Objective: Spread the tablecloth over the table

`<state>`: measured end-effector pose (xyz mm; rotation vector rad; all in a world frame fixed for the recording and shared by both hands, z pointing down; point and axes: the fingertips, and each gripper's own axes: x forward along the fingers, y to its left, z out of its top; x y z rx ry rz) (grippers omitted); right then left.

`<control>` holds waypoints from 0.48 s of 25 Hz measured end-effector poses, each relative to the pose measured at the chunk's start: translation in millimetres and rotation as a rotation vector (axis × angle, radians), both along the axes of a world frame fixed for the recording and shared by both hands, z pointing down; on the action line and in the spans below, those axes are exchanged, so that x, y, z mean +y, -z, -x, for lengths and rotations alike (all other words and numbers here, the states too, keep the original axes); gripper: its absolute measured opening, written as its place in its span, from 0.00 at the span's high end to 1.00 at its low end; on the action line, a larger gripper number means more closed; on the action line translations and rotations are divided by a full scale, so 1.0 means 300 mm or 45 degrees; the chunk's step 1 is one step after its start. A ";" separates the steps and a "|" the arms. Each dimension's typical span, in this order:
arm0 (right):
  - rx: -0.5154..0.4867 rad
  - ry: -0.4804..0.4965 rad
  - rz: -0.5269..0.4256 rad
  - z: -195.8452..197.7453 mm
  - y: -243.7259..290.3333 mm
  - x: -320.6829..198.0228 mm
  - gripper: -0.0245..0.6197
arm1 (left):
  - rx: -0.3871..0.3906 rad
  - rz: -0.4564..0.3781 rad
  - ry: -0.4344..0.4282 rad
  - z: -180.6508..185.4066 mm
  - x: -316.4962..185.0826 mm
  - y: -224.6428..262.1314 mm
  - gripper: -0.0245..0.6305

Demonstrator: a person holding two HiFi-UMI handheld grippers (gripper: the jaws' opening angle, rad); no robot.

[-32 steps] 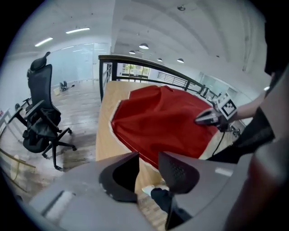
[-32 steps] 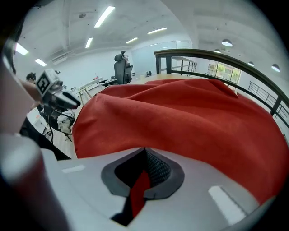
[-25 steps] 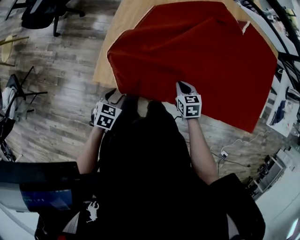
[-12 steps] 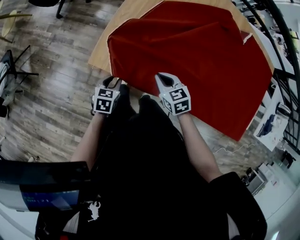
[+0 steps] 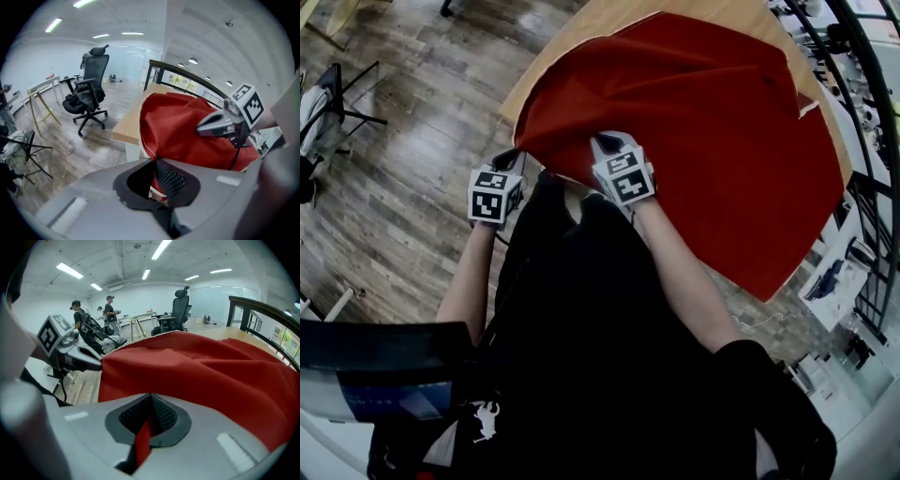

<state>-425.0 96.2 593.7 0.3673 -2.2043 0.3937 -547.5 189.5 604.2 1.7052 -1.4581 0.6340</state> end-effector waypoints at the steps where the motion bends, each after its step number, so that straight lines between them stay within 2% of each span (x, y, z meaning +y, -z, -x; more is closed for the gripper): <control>1: 0.007 0.005 0.003 -0.001 -0.013 -0.002 0.95 | 0.004 0.020 0.010 0.032 0.002 -0.011 0.94; 2: 0.004 0.006 0.009 -0.001 -0.022 -0.002 0.95 | 0.008 0.051 0.005 0.057 0.006 -0.031 0.94; 4: -0.003 -0.007 0.025 0.003 -0.023 0.006 0.95 | 0.004 0.121 -0.019 0.116 0.019 -0.069 0.86; 7: 0.011 -0.027 0.009 0.023 -0.009 0.014 0.95 | -0.029 0.121 0.000 0.253 0.012 -0.054 0.82; 10: 0.018 -0.015 -0.026 0.073 -0.022 0.030 0.94 | -0.092 -0.020 -0.118 0.310 -0.061 0.021 0.87; 12: -0.021 0.055 0.010 0.152 -0.051 0.102 0.94 | -0.104 -0.162 -0.260 0.259 -0.106 0.122 0.95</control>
